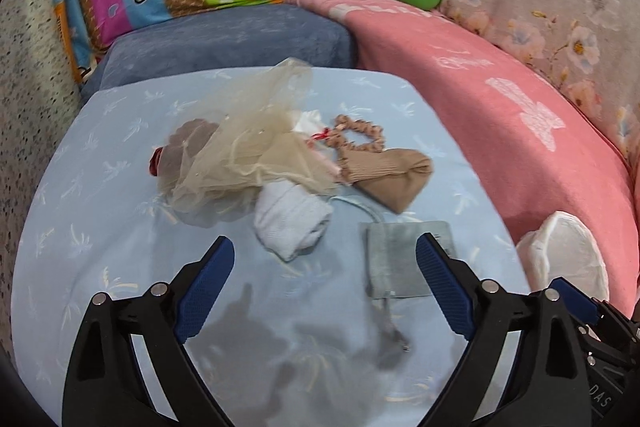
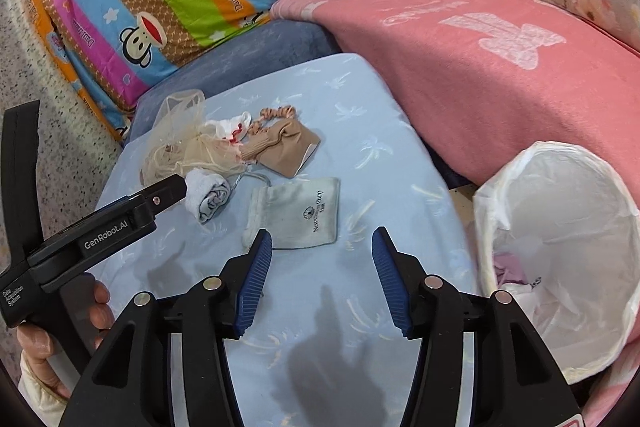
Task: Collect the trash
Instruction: 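Grasp the white sock with the left tool while the right tool grasps the grey pouch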
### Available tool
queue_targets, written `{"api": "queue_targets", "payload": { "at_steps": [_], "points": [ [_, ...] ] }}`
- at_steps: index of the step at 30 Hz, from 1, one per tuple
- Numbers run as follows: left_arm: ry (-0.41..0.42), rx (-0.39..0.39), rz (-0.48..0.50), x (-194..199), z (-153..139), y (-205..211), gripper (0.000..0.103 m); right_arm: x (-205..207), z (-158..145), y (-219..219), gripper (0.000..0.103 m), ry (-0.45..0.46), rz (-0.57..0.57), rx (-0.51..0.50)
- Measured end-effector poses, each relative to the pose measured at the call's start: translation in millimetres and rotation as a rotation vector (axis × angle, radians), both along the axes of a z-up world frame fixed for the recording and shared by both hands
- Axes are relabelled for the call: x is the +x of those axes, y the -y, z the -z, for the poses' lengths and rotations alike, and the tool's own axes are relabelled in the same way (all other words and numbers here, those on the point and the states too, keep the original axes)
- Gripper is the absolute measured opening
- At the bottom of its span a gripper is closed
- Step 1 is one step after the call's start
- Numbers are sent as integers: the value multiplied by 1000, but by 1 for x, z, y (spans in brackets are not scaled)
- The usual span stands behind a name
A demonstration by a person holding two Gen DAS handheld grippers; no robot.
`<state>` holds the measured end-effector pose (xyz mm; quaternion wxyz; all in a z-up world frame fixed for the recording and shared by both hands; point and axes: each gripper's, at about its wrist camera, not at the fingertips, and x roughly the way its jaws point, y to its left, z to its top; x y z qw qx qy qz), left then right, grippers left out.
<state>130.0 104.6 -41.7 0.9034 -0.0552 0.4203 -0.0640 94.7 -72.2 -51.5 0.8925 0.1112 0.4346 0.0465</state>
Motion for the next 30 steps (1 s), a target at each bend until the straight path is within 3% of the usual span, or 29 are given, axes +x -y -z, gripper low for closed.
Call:
{"api": "queue_targets", "payload": {
  "at_steps": [11,20,26,30],
  "points": [
    [-62,20,-22,36,28,-17,88,55,41,-22,52,-80,-10,-11],
    [-107,-10,-19,58,47,-18,87,85,68,-33,52,-127,-8,-23],
    [-130,-52,15,60,52,-18,75,90,74,-39,53,-111,-2,-58],
    [-139,-72,42,55,54,-17,59,86,75,-42,48,-98,-3,-95]
  ]
}}
